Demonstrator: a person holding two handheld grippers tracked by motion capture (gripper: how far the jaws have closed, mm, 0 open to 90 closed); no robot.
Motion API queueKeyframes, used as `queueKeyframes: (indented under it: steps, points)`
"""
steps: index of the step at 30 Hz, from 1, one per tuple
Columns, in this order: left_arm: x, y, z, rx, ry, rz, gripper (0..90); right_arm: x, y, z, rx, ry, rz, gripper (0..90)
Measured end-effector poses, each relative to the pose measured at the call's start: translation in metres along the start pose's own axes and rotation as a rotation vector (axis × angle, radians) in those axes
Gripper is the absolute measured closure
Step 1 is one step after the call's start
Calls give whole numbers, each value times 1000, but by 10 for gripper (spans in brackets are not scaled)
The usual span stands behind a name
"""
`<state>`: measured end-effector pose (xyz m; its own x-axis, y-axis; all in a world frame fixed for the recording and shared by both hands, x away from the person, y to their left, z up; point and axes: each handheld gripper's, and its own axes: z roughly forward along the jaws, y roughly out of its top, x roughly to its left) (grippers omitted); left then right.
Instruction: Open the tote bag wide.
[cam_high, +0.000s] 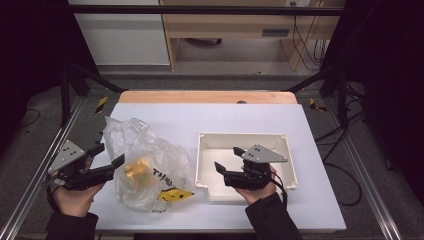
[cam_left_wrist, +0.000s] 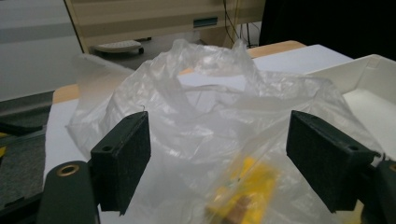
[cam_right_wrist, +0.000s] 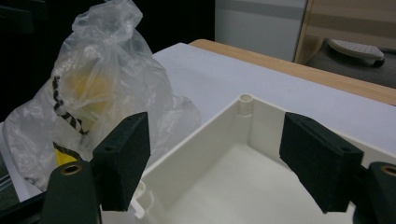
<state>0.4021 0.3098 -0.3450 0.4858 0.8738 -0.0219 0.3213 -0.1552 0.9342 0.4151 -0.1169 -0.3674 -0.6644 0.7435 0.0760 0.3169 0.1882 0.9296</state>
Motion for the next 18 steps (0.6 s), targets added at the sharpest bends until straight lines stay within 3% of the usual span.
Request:
queueKeyframes:
  steps: [6, 18]
  points:
    - [-4, -5, 7, 25, -6, 13, 220, 15, 8, 15, -9, 36, -4, 250]
    - [-2, -18, 8, 53, -20, 2, 254, 45, 19, 52, -10, 113, -8, 248]
